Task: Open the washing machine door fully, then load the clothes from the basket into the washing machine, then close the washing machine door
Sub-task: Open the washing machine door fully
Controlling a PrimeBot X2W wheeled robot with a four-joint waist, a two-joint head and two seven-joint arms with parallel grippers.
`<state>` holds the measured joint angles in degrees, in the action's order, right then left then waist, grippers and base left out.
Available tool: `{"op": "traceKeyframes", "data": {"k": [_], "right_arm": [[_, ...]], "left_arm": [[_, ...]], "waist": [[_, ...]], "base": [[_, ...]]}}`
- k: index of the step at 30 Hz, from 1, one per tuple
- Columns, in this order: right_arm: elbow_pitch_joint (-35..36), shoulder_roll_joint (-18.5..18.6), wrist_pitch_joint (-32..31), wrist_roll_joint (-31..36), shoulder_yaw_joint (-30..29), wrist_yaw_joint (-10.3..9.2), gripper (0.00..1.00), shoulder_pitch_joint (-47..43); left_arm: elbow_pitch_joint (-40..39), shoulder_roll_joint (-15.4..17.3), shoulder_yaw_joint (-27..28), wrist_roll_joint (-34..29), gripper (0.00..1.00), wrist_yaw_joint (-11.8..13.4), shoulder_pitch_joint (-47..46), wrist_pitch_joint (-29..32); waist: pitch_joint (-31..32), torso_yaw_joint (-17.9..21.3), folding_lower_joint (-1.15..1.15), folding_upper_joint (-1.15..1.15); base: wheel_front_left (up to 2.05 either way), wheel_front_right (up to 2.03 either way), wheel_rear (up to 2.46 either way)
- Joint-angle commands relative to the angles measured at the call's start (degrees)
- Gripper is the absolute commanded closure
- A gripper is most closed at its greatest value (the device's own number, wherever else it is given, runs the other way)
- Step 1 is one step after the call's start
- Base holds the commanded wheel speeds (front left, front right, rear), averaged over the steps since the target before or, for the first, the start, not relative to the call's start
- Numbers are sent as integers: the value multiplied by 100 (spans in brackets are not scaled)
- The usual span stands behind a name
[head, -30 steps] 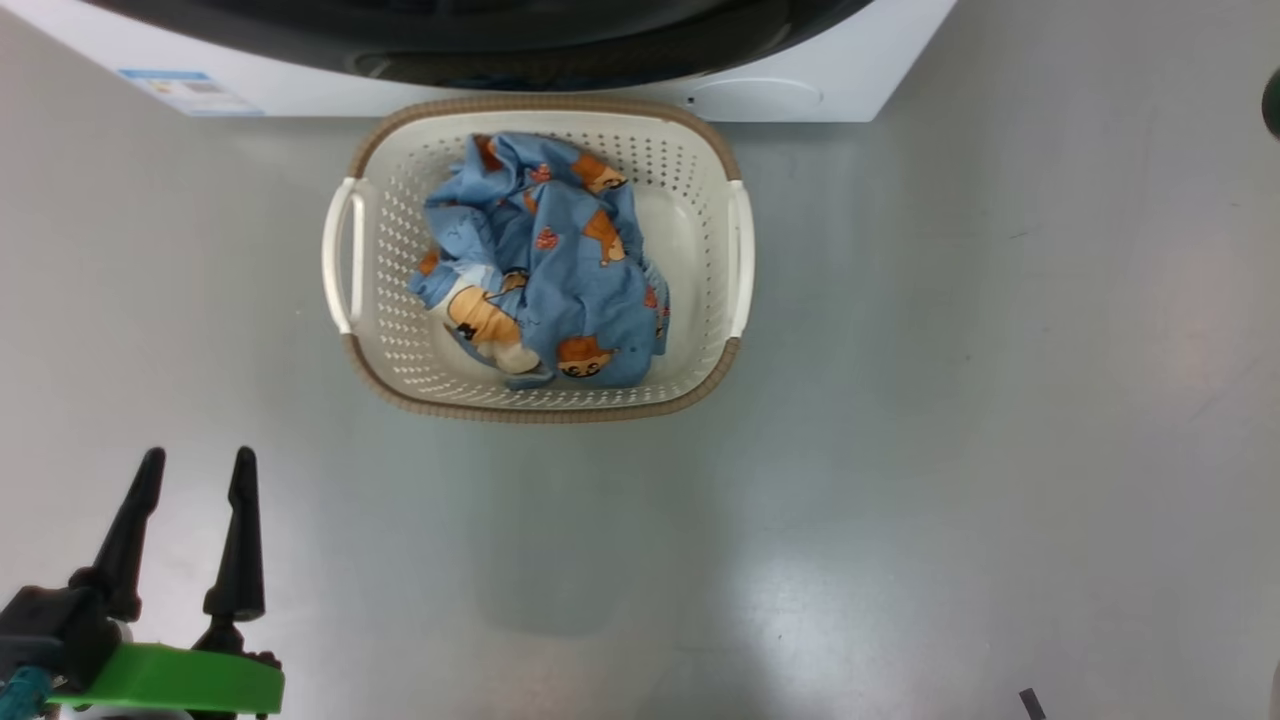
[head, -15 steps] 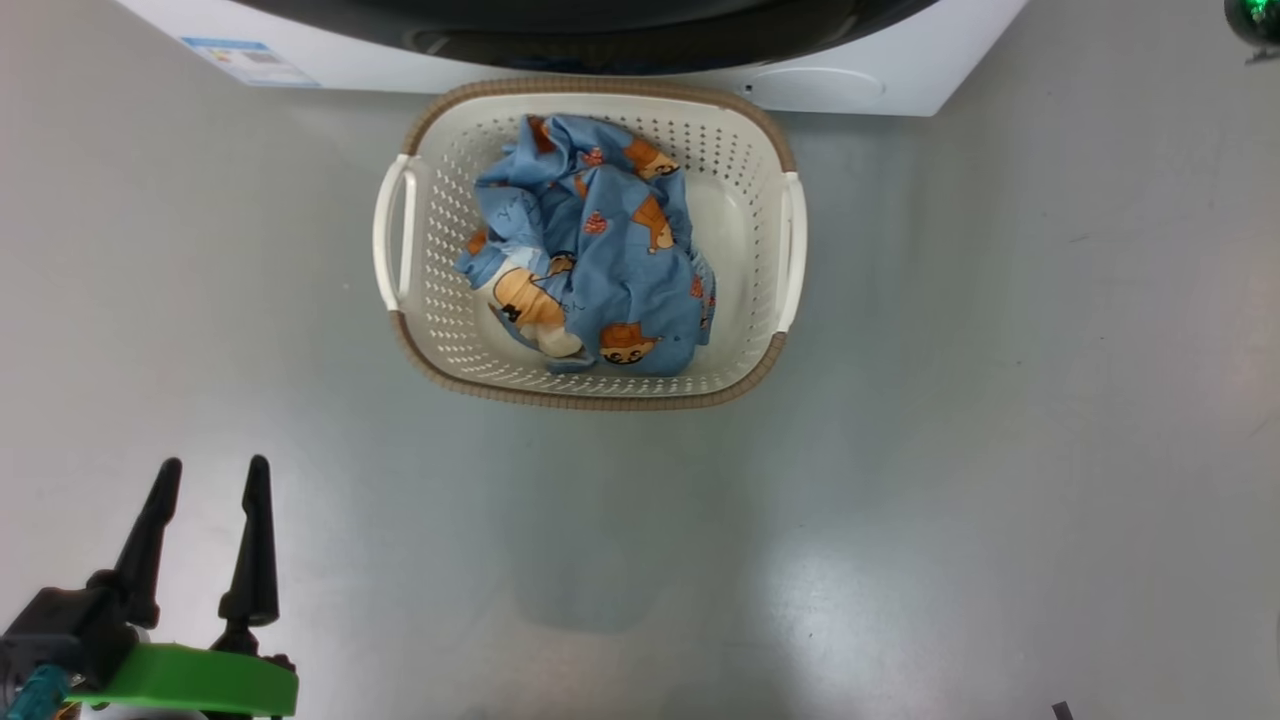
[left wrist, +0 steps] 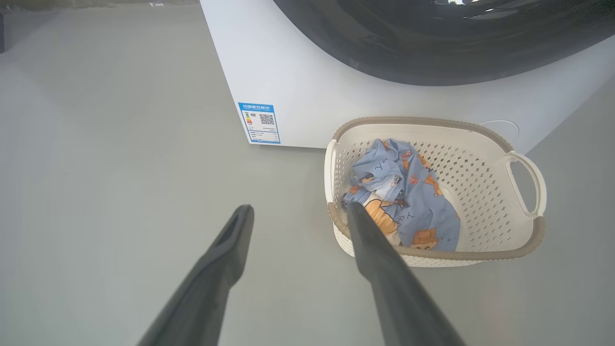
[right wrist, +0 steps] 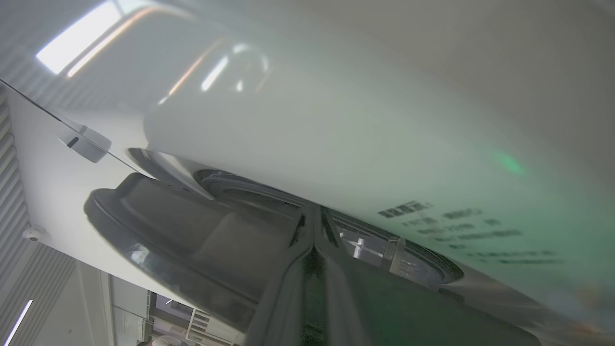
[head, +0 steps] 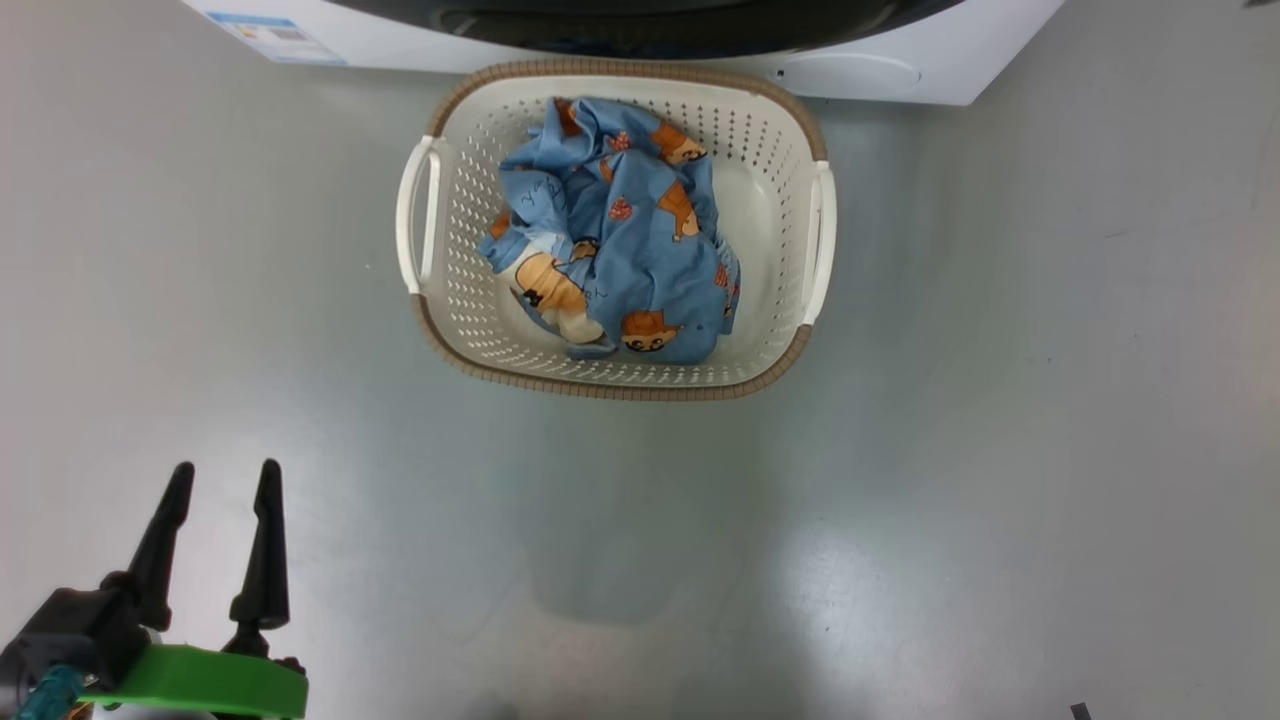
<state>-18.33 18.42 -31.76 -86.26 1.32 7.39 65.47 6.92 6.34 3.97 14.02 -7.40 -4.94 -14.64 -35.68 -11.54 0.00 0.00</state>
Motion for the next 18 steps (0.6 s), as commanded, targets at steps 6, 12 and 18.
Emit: {"op": "traceKeyframes", "data": {"k": [6, 12, 18], "right_arm": [[58, -10, -52, 76, 147, 10, 100, 278], [-26, -59, -113, 110, 301, 10, 100, 449], [-84, -73, -257, 79, 452, 10, 100, 395]], "left_arm": [[-110, 138, 130, 51, 0, -9, 85, -36], [-82, 105, 121, 70, 0, -9, 5, -36], [-23, 77, 177, 48, 0, -9, -44, -36]], "waist": [[-148, -65, 0, 0], [-216, -109, 0, 0], [-116, -108, 0, 0]], "base": [[0, 0, 0], [0, 0, 0], [0, 0, 0]]}}
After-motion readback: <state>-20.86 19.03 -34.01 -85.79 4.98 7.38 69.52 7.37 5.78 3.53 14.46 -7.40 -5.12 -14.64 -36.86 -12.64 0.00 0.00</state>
